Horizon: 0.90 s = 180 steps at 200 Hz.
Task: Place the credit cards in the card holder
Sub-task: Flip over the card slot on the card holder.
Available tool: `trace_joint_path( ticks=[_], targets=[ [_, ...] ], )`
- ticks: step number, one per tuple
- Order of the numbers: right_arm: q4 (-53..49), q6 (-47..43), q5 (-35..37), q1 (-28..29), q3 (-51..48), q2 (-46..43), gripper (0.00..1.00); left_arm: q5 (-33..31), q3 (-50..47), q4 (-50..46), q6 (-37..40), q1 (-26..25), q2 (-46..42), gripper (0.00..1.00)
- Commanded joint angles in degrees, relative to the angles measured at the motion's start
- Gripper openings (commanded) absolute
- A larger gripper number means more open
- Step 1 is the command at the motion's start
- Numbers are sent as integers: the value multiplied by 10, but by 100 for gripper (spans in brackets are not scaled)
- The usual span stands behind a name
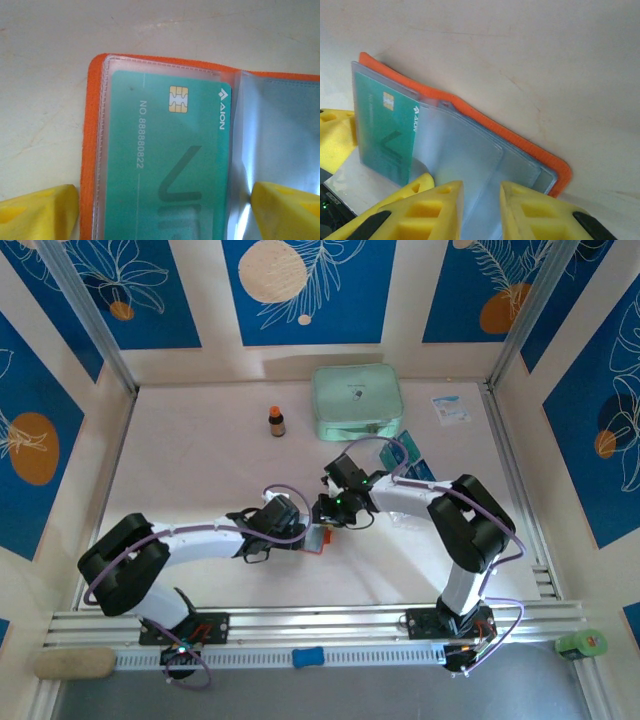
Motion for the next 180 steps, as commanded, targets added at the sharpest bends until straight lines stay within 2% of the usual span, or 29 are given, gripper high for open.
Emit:
trace_joint_path(
  ticks=[1, 71, 180],
  targets=[
    [10, 14, -2, 3, -5, 16, 26, 17, -19, 9, 2, -5, 5, 89],
    [10, 5, -14, -2, 15, 46, 26, 18, -23, 14, -1, -5, 3, 89],
    [72, 35, -93, -20, 6, 47, 24, 18, -23, 15, -3, -4, -1, 89]
  ],
)
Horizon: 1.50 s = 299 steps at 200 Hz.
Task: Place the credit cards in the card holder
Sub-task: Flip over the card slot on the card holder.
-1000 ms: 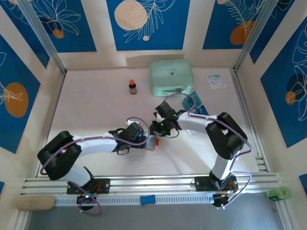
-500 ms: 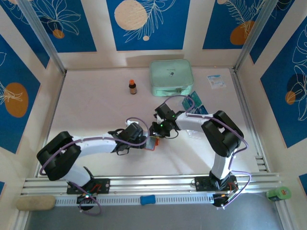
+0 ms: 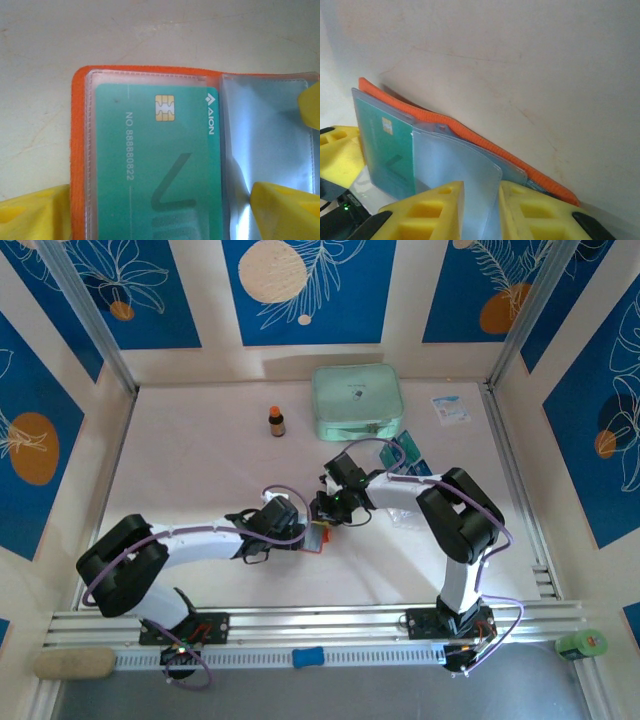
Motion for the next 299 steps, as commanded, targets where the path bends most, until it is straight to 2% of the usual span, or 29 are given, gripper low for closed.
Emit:
trace_joint_path(
  ticks=[1, 90, 159, 173, 196, 220, 247, 299],
  targets=[
    [24, 18, -39, -4, -6, 4, 24, 18, -15, 5, -2, -4, 5, 89],
    [56, 38, -68, -14, -18, -2, 20, 13, -12, 0, -1, -4, -3, 89],
    [66, 45, -78, -14, -27, 0, 23, -12, 11, -32, 0, -3, -68, 97],
    [68, 50, -83, -13, -28, -5, 26, -21, 16, -40, 1, -2, -86, 98],
    [68, 56, -85, -7, -29, -18, 39, -40, 22, -57, 3, 1, -117, 100],
    [64, 64, -86, 2, -25, -32, 48, -57, 23, -71, 6, 10, -149, 100],
    [54, 73, -83, 13, -12, -39, 55, -67, 21, -87, 12, 26, -185, 100],
    [38, 80, -76, 36, 36, -28, 61, -75, 9, -110, 19, 57, -245, 100]
  ],
)
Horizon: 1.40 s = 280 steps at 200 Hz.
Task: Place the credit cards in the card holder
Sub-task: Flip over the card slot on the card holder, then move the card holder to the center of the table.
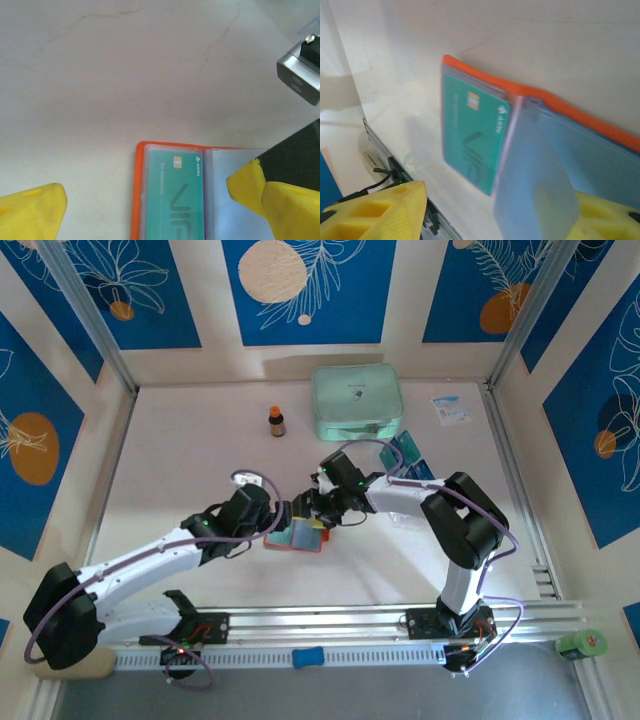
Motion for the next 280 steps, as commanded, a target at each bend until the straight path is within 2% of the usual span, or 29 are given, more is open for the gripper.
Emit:
trace_joint_path(
  ticks=[1, 75, 134, 227, 255, 280],
  targets=[
    [-18, 8, -10, 11, 37, -4, 61, -15, 1, -28, 14, 14, -24, 100],
    [-18, 18, -8, 27, 123, 90, 62, -15, -14, -45, 13, 30, -65, 100],
    [-11, 21, -20, 27, 138, 113, 63, -13, -26, -45, 10, 33, -68, 100],
    [-31, 1, -5, -8, 93, 2, 62, 12, -43, -12, 4, 34, -31, 100],
    [-85, -25, 47, -18, 59, -47, 62, 24, -33, 5, 8, 34, -4, 100],
    [-157, -54, 124, -20, 31, -83, 62, 35, -20, 16, 20, 34, 26, 100]
  ],
)
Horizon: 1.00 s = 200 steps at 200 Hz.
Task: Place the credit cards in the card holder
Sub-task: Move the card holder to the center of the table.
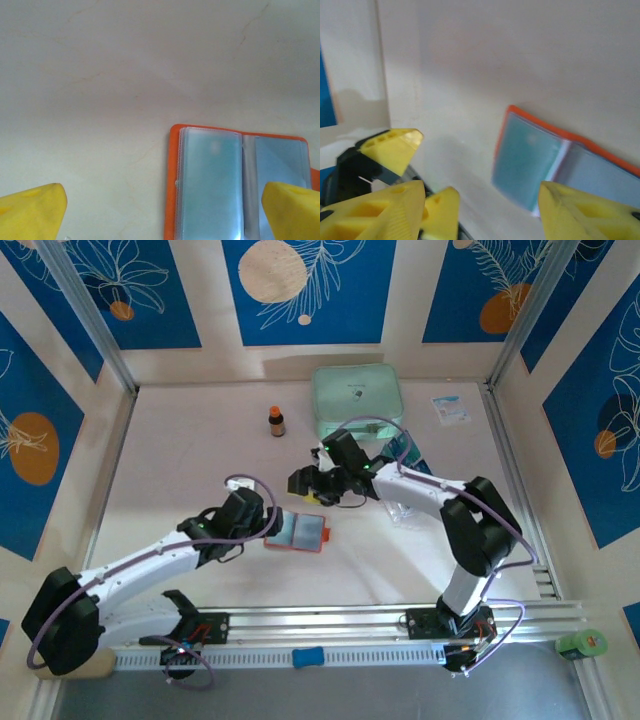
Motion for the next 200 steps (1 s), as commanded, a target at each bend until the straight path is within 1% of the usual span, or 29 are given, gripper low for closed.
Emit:
trace_joint_path(
  ticks=[1, 33, 52, 75, 100, 123, 142, 163, 200],
  targets=[
    [-102, -41, 78, -1, -31, -31, 62, 20, 18, 21, 14, 5, 24, 100],
    [-183, -72, 183, 16, -46, -51, 62, 25, 36, 22, 24, 5, 63, 100],
    [-212, -84, 221, 32, -42, -41, 62, 25, 43, 24, 28, 6, 82, 100],
    [-229, -90, 241, 51, -32, -16, 62, 24, 47, 27, 30, 5, 100, 100],
    [-229, -90, 242, 59, -28, 6, 60, 26, 49, 29, 30, 5, 115, 100],
    [-226, -88, 241, 60, -26, 21, 56, 26, 49, 28, 30, 5, 119, 100],
    [-224, -88, 241, 59, -24, 27, 50, 25, 49, 29, 31, 5, 119, 100],
    [-224, -88, 243, 55, -25, 29, 37, 26, 47, 30, 30, 5, 119, 100],
    [-222, -87, 243, 38, -31, 23, 7, 27, 45, 30, 30, 5, 121, 100]
  ],
)
